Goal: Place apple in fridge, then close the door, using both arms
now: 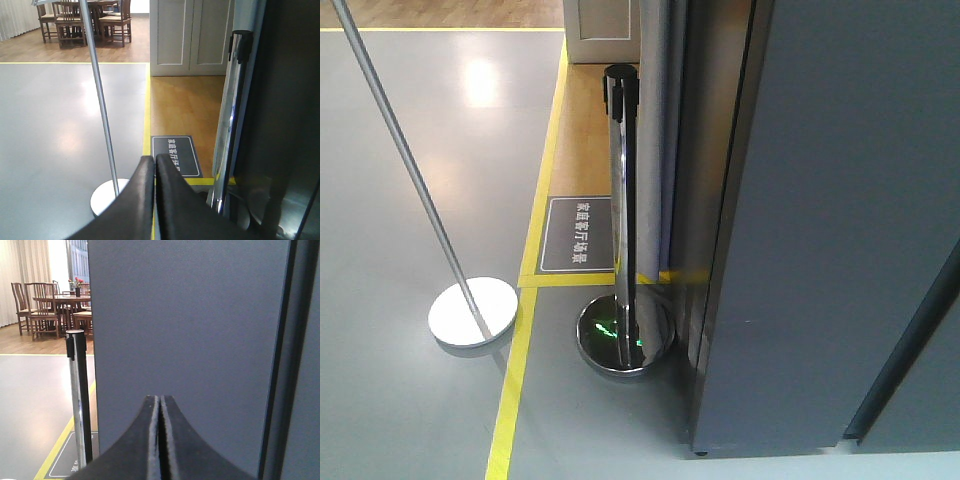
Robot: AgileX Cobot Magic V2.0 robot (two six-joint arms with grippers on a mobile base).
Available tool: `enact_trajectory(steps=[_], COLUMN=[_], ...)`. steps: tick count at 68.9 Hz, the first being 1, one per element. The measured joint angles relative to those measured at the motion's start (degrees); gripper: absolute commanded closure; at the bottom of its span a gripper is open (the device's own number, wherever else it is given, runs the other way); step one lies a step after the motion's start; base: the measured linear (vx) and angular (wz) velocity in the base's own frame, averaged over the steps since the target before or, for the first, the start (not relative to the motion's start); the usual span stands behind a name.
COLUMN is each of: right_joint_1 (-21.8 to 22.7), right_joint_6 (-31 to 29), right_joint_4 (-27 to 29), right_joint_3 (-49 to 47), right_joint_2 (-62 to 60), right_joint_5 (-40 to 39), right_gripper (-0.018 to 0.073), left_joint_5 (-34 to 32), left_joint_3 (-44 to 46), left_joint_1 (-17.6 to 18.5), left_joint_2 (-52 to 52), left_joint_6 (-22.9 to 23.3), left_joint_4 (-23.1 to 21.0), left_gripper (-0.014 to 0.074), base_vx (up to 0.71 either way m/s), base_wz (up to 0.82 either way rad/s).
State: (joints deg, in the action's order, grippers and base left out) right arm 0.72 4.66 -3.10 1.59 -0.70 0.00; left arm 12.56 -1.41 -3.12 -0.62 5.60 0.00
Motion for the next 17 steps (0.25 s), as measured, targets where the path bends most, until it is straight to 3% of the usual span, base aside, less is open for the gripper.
enact_trajectory(steps=[17], right_joint_1=[0.00], right_joint_6=[0.00], right_joint_4=[0.00], right_joint_3=[0.00], right_joint_2=[0.00], right_joint_5=[0.00], right_gripper=[0.0562], left_joint_5=[0.00], left_joint_3=[0.00], left_joint_1=[0.00], left_joint_2=[0.00], left_joint_6=[0.00], left_joint_4=[0.00], left_gripper=[0.0604], base_vx=[0.00], base_wz=[0.00])
